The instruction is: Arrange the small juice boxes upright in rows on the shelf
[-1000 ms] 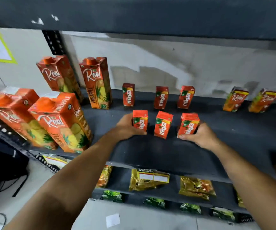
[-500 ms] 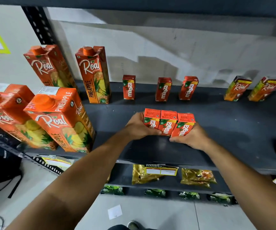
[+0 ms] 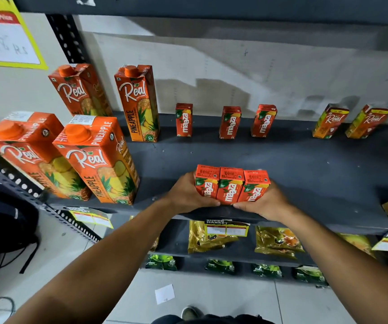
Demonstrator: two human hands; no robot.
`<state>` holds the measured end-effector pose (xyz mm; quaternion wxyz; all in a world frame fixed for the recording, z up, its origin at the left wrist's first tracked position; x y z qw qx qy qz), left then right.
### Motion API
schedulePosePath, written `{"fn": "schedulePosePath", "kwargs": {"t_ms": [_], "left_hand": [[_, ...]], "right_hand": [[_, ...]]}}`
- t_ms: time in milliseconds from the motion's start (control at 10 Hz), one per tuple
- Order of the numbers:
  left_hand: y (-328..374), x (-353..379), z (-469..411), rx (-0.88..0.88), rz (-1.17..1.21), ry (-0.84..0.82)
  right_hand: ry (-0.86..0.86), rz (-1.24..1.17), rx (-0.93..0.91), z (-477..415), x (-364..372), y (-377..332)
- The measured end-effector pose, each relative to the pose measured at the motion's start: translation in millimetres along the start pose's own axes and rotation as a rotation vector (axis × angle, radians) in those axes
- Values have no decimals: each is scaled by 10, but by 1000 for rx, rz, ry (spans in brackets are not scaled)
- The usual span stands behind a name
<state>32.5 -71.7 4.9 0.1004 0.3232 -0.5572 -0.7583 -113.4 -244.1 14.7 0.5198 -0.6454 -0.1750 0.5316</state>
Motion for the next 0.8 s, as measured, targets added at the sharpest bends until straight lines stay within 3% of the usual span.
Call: {"fn": "schedulePosePath", "kwargs": {"t_ms": [400, 800], "left_hand": [[-43, 48, 36, -96, -46, 62], [102, 39, 207, 24, -16, 89]], "right_hand": [[-24, 8, 23, 43, 5, -15], [-36, 9, -23, 182, -69, -63]]}}
Point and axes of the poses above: each hand's wrist, its own z-axis away from the middle knuckle, its own x-axis out of the palm, y = z × x, the point moved 1 cm from there along -z, towards the middle knuckle
